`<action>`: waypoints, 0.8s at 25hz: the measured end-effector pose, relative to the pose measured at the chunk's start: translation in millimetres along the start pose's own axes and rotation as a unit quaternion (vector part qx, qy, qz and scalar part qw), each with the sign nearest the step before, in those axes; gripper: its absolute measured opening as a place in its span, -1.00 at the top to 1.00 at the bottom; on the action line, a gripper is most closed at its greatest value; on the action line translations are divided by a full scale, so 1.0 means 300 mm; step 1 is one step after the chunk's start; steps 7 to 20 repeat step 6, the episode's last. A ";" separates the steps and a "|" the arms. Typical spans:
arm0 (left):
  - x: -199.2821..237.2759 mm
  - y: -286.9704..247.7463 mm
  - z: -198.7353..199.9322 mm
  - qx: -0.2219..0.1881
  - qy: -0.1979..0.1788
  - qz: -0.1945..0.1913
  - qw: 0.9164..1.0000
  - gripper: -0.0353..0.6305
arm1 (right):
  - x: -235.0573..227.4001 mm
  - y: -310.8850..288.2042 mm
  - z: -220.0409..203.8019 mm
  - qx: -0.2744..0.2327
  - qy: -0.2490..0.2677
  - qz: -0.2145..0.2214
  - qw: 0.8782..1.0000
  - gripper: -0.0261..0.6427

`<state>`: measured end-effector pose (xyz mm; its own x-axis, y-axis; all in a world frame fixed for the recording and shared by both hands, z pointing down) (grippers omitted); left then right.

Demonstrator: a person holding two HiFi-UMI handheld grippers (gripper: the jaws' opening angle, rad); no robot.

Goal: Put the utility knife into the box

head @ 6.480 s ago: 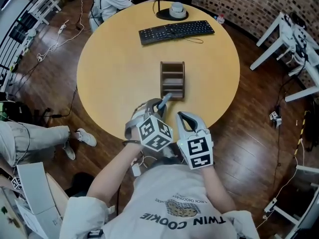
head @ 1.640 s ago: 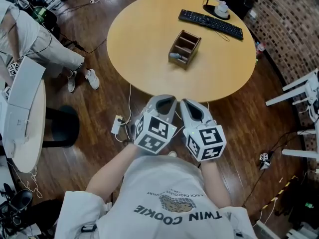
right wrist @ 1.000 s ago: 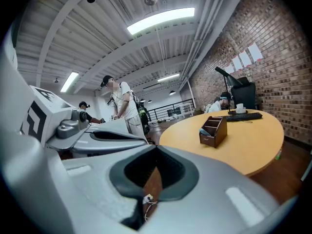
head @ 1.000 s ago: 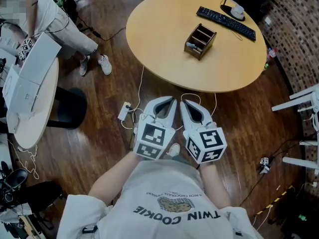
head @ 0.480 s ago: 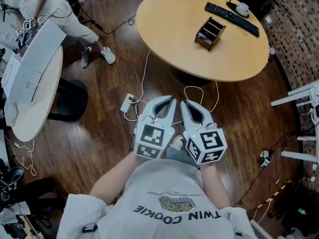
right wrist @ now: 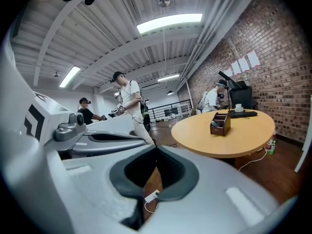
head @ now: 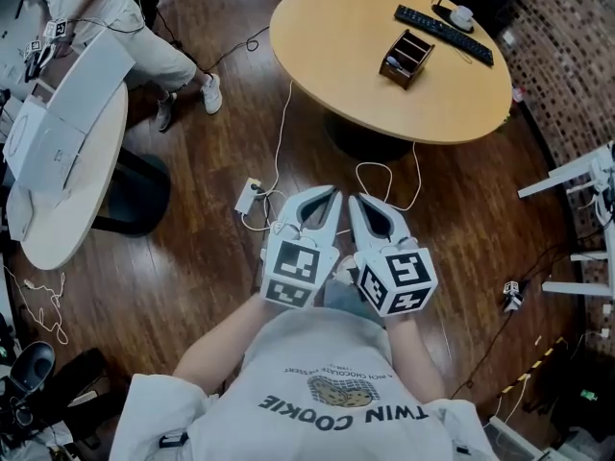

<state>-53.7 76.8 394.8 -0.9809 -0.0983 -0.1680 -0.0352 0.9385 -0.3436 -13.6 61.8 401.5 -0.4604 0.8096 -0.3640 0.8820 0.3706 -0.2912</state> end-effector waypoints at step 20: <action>-0.029 0.083 -0.015 -0.006 -0.005 -0.006 1.000 0.88 | 0.070 0.050 -0.036 -0.005 -0.001 -0.003 1.000 0.93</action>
Point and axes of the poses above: the fingertips, and each gripper's own axes: y backward along the fingers, x to its left, z out of its top, the point moved 1 cm from there along y, backward along the fingers, and after that the axes turned 8 degrees about -y, right-handed, at the moved point
